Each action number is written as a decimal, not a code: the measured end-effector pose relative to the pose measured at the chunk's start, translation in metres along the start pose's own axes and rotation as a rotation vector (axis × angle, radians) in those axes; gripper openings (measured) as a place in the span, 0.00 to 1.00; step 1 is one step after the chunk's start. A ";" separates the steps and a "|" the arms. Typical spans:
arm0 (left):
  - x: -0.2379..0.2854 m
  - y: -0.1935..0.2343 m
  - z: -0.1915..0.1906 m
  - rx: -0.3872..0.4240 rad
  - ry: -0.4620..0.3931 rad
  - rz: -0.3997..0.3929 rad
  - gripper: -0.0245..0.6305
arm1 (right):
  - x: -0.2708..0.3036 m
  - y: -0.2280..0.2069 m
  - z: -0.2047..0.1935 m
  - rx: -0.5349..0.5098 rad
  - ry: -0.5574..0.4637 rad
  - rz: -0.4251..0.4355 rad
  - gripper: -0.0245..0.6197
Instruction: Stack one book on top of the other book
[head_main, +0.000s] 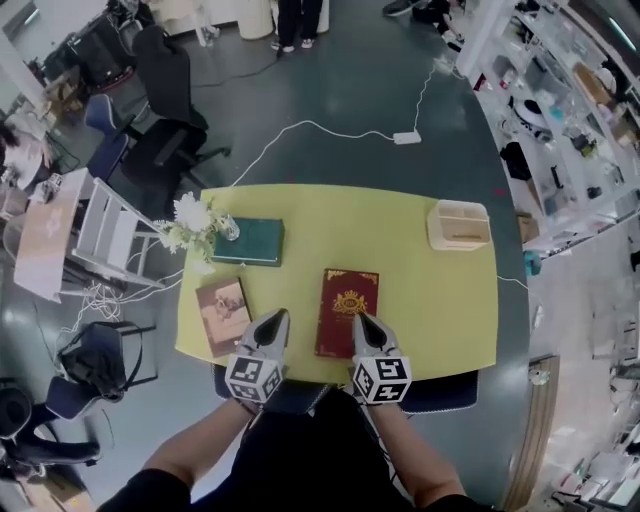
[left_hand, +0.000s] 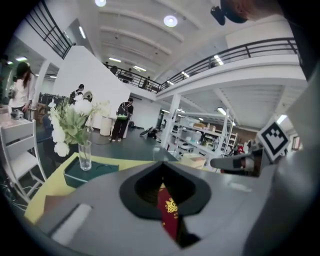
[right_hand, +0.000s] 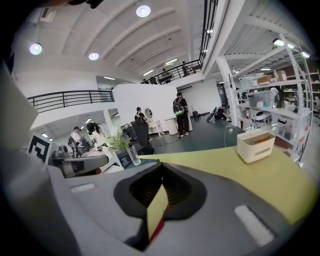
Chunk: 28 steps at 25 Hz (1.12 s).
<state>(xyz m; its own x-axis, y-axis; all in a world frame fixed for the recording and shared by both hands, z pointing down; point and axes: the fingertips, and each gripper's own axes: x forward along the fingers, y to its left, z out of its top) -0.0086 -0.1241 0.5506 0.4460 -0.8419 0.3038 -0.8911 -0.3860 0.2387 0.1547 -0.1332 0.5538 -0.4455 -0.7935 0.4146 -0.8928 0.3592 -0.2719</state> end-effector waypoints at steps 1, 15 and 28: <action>-0.009 0.000 0.007 -0.002 -0.001 0.002 0.05 | -0.006 0.009 0.004 0.000 0.003 0.004 0.04; -0.097 -0.009 0.054 -0.024 -0.063 -0.042 0.05 | -0.040 0.100 0.055 -0.038 -0.031 0.138 0.04; -0.121 0.021 0.053 -0.070 -0.083 0.010 0.05 | -0.024 0.145 0.049 -0.087 -0.005 0.207 0.04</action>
<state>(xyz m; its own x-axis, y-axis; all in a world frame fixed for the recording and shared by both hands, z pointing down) -0.0853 -0.0501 0.4702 0.4262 -0.8749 0.2298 -0.8861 -0.3525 0.3010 0.0389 -0.0861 0.4618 -0.6194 -0.7012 0.3530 -0.7851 0.5552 -0.2746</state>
